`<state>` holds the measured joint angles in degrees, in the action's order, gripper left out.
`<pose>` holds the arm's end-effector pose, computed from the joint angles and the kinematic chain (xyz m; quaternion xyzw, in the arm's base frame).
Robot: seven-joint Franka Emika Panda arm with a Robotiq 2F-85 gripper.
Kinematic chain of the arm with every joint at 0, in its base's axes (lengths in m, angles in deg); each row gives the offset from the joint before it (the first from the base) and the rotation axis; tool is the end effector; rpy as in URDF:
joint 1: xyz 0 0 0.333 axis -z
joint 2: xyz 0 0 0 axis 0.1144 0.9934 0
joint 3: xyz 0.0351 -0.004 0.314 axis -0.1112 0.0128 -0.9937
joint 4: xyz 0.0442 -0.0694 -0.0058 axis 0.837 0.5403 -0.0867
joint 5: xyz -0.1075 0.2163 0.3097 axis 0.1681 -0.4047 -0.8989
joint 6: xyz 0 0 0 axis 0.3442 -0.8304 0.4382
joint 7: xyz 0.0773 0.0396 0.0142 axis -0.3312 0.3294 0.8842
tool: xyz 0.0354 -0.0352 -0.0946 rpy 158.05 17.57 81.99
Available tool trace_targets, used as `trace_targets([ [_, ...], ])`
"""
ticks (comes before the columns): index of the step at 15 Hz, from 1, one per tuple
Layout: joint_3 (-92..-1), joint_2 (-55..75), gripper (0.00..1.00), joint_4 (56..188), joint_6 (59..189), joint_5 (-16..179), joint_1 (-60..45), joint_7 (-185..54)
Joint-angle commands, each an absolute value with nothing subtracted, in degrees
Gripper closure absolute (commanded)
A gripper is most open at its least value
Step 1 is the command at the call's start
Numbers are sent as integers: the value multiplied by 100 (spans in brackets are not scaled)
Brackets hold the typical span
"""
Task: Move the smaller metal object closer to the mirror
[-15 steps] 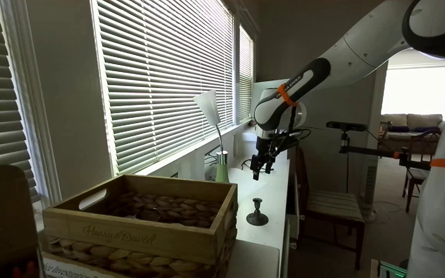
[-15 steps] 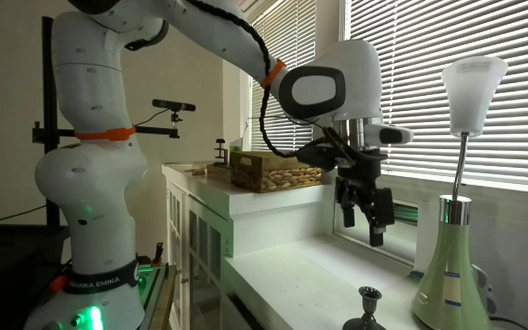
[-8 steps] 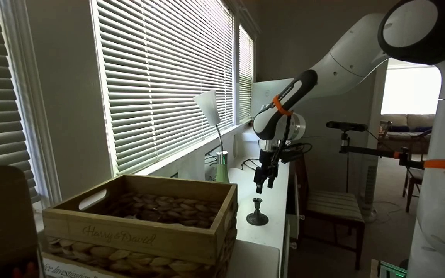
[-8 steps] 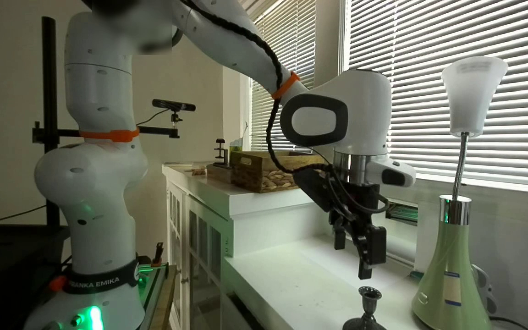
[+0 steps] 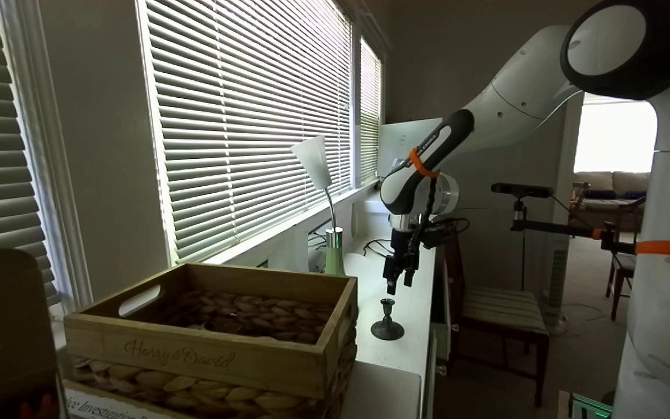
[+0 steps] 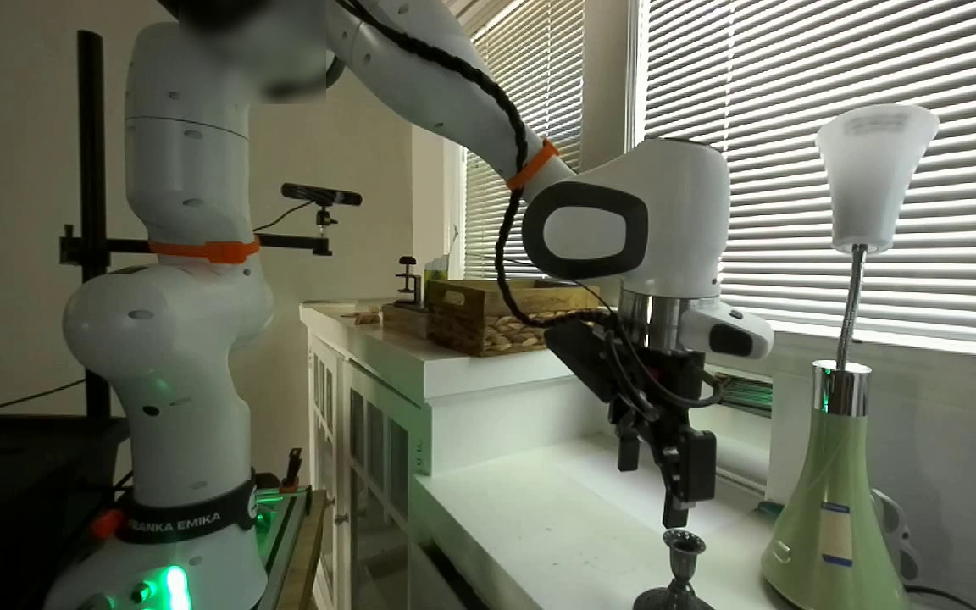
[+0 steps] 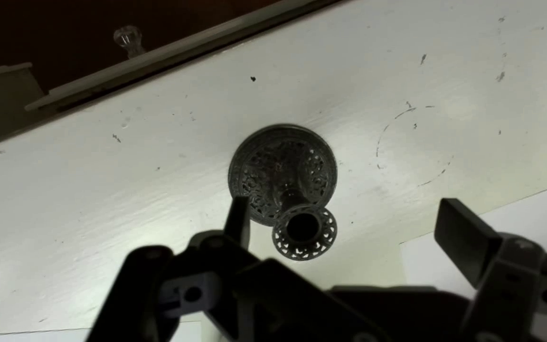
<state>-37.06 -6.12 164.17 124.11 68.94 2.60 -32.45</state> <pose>0.4635 -0.1927 0.3289 -0.9982 0.0137 -0.0222 0.0547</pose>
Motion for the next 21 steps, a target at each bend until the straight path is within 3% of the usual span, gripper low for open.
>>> trace_targets([
  [1,-3803,-346,0,16273,12552,6930,346,-3425],
  [21,-4165,649,0,15921,13432,6900,495,-4245],
])
